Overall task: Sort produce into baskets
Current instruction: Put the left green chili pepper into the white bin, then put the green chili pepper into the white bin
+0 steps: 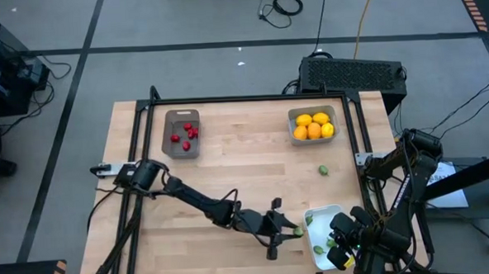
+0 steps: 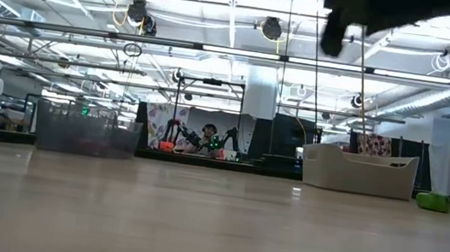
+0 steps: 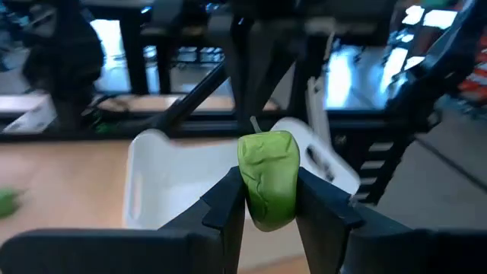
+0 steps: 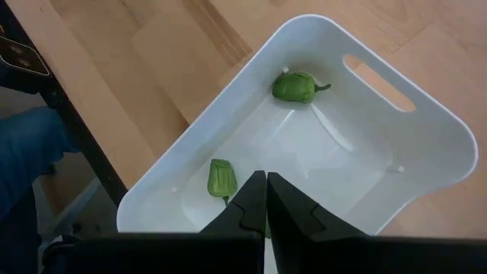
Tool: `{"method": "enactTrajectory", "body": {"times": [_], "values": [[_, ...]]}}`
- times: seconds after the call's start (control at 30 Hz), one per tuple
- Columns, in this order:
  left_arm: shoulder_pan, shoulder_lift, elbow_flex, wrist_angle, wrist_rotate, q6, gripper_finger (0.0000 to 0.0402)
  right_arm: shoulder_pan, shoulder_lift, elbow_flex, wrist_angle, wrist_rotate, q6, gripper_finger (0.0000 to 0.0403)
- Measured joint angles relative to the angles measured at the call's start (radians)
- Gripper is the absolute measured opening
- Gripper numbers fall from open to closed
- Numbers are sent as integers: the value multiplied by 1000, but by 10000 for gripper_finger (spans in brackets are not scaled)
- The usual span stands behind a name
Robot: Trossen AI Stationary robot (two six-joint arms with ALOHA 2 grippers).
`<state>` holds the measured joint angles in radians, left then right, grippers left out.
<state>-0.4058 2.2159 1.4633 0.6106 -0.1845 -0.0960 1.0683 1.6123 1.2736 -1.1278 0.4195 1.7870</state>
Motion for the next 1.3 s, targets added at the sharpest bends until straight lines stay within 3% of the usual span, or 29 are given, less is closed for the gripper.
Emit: {"method": "enactTrajectory", "body": {"times": [0.13,0.5,0.97,1.3], "values": [[9,41,107,-27,75,-1,109,-1,0,0,-1,1,0,4],[46,223,446,-301,84,-3,109,-1,0,0,1,2,30,4],[55,237,465,-337,102,34,117,-1,0,0,-43,1,23,4],[80,237,465,-368,128,50,212,-1,0,0,-61,2,26,4]]}}
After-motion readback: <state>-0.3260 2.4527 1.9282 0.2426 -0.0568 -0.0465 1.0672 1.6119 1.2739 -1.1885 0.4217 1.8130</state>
